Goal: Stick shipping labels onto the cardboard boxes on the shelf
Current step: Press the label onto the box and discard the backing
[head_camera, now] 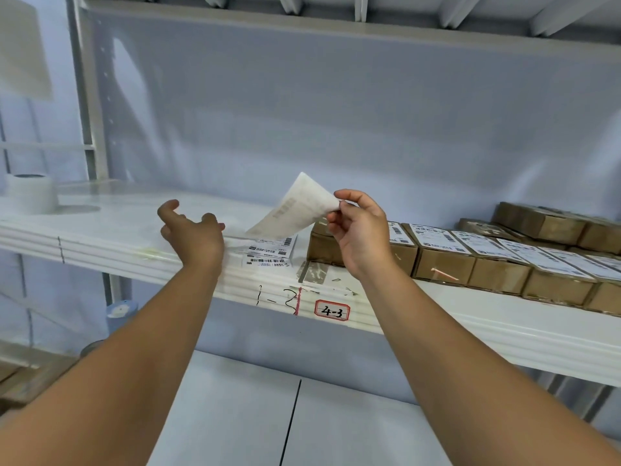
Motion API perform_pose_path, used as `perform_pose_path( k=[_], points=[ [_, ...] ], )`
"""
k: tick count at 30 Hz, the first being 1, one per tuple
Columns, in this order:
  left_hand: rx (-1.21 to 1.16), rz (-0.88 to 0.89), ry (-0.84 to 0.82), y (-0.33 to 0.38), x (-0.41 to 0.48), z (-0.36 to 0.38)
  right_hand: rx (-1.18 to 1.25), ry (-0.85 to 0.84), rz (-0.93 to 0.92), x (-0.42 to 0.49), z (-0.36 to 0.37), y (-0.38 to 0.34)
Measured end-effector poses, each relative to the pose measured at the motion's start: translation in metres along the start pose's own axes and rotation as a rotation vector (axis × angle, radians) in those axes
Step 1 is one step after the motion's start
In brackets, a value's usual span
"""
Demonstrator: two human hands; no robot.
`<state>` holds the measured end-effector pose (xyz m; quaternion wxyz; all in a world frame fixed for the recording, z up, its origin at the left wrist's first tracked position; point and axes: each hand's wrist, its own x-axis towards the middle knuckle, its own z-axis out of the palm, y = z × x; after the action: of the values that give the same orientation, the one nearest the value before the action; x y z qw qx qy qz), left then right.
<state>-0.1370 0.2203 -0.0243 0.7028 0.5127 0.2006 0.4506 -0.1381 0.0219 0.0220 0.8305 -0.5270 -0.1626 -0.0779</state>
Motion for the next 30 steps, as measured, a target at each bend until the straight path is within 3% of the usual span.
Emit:
perform_pose_path(
  k=[2,8,12,14,18,22,27,30],
  points=[
    [0.097,0.134,-0.034,0.000,-0.008,0.001,0.017,-0.002,0.009,-0.001,-0.003,-0.001],
    [0.340,0.246,-0.339,0.001,-0.012,0.002,0.009,-0.013,0.016,-0.002,-0.012,-0.007],
    [0.207,0.031,-0.793,0.020,-0.043,0.012,0.036,-0.070,0.073,-0.002,-0.015,-0.015],
    [0.173,0.014,-0.959,0.030,-0.057,0.019,0.105,-0.138,0.149,-0.002,-0.016,-0.020],
    [0.116,0.003,-1.092,0.056,-0.073,0.032,0.187,-0.228,0.229,-0.004,-0.024,-0.033],
    [0.162,-0.203,-1.245,0.072,-0.092,0.041,0.212,-0.241,0.212,-0.005,-0.034,-0.043],
    [0.160,-0.353,-1.225,0.069,-0.106,0.047,0.189,-0.196,0.228,-0.005,-0.046,-0.047],
    [0.162,-0.402,-1.159,0.071,-0.108,0.048,0.062,-0.055,0.235,0.000,-0.051,-0.043]
  ],
)
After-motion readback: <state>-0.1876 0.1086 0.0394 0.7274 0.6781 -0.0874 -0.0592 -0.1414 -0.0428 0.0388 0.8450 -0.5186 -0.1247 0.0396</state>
